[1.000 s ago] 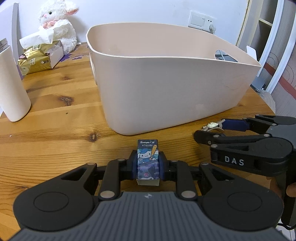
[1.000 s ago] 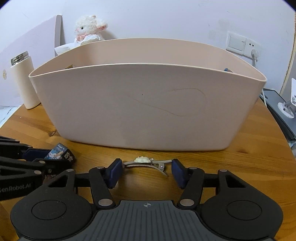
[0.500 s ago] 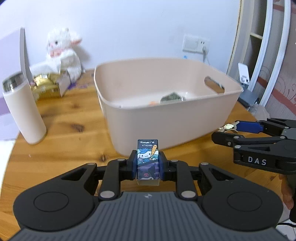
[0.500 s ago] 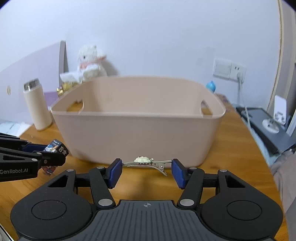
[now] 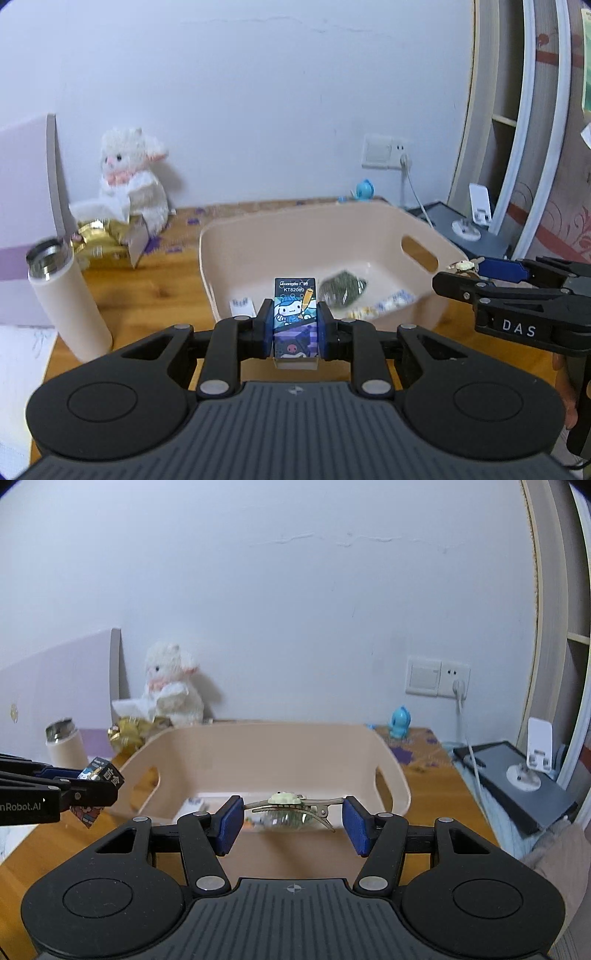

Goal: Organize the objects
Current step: 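Lift the purple box toward the basket while the right tool grasps the metal hair clip, then lower both items into the basket and open both tools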

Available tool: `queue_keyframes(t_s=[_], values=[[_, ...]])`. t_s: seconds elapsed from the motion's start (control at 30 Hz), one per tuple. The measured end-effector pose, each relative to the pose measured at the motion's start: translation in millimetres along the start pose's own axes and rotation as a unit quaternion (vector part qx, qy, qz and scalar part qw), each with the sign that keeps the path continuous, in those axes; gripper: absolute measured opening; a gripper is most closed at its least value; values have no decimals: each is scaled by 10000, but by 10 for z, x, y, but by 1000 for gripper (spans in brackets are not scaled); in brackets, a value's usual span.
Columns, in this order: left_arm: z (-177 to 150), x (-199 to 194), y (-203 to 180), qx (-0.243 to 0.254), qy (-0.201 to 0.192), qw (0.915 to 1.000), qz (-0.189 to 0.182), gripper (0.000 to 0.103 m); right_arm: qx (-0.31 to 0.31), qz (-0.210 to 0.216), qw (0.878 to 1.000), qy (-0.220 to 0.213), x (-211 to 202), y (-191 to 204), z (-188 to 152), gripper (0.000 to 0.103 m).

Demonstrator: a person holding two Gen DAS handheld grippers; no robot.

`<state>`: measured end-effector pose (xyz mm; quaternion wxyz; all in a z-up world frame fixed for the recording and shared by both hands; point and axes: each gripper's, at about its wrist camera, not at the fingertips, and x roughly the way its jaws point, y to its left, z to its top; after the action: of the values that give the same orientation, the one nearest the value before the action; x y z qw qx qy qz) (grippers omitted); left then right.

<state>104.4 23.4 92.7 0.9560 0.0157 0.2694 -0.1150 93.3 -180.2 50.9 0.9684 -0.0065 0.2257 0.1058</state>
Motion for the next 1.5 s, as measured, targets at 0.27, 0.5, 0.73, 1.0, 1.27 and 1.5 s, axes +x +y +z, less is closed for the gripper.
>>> queue_keyframes(t_s=[0.27, 0.5, 0.73, 1.0, 1.27, 1.5], values=[[376, 328, 14, 18, -57, 9999, 84, 25, 67, -61, 9998, -188, 223, -69, 245, 56], [511, 890, 45, -15, 428, 9990, 90, 25, 228, -164, 9996, -59, 538, -165, 323, 56], [474, 1423, 14, 234, 1113, 9933, 210, 25, 290, -267, 9988, 273, 866, -211, 355, 56], [328, 1761, -26, 648, 1864, 9802, 161, 25, 160, -295, 9959, 836, 1167, -177, 277, 56], [284, 1827, -16, 657, 2115, 9751, 111, 26, -29, -300, 9923, 1198, 1292, -143, 215, 56], [353, 1687, 35, 323, 1772, 9835, 167, 70, -97, -220, 9949, 982, 1166, -141, 226, 67]])
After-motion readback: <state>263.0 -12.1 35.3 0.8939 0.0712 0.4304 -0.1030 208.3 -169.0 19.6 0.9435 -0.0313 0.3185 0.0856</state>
